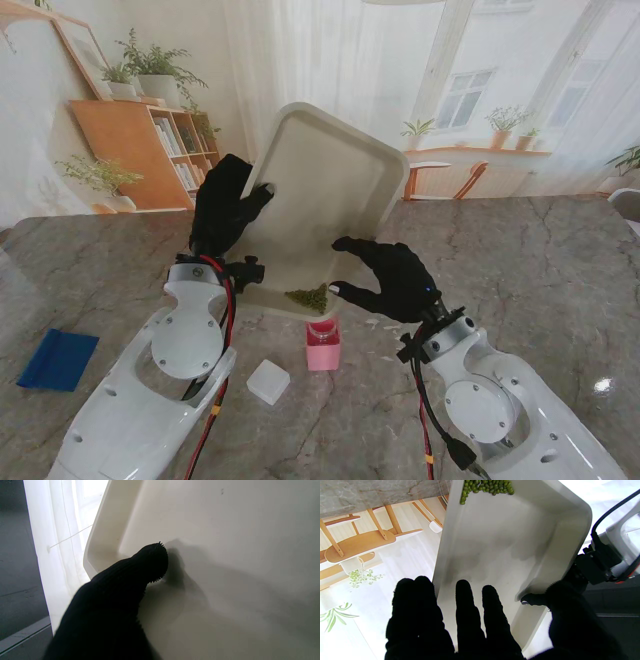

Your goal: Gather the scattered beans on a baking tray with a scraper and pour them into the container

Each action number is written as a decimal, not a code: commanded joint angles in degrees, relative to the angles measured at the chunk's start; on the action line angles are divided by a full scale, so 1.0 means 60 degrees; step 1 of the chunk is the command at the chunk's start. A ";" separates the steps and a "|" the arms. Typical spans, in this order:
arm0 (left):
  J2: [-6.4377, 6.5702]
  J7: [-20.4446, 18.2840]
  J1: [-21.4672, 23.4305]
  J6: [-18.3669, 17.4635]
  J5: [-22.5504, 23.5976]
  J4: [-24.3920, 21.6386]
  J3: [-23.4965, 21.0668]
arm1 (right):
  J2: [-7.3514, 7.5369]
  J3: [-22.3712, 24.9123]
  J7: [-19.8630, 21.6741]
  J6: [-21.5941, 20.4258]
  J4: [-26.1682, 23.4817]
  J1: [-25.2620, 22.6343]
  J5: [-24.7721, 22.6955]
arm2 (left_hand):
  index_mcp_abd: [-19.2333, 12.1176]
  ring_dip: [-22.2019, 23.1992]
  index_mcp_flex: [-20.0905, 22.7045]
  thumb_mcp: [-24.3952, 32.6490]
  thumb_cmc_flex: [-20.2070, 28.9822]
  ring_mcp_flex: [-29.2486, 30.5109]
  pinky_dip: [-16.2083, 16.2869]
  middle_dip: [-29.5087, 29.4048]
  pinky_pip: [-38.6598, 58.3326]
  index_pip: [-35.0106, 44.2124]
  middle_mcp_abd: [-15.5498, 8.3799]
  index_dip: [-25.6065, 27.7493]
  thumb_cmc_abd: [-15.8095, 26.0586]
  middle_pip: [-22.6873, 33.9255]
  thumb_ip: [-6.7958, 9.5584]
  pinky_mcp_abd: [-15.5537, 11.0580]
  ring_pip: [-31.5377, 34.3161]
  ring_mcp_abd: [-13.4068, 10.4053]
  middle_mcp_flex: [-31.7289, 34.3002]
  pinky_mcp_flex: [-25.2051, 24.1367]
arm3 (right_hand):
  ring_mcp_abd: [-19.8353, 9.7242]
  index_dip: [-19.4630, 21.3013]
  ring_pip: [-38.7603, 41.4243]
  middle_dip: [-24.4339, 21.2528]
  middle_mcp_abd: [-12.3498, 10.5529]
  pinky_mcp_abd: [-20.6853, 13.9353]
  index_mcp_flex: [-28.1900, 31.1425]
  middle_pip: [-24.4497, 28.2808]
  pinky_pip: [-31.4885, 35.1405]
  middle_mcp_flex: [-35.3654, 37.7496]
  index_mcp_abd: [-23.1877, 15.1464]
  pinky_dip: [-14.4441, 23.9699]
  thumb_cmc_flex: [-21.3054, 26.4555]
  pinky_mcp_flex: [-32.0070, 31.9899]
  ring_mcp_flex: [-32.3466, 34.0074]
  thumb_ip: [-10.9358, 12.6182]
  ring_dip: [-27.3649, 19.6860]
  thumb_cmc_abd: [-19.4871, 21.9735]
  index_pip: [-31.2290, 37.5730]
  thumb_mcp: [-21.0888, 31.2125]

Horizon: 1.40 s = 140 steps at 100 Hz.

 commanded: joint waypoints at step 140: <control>-0.0047 -0.0026 0.0309 -0.0677 0.0071 -0.0365 0.0214 | -0.0069 -0.0036 0.0024 -0.0140 -0.0138 -0.0149 -0.0043 | 0.0332 0.0047 -0.0013 0.0582 0.0703 0.0633 0.0343 0.0177 0.2154 0.0279 -0.0959 0.0135 0.0439 0.0234 0.1153 -0.2324 0.0661 -0.1246 0.0489 0.1195 | -0.1978 0.0040 -0.0301 0.0083 -0.0163 -0.0299 0.0056 0.0097 -0.0051 0.0103 -0.0183 0.0155 -0.0120 -0.0013 -0.0032 0.0250 -0.0048 0.0168 0.0060 0.0036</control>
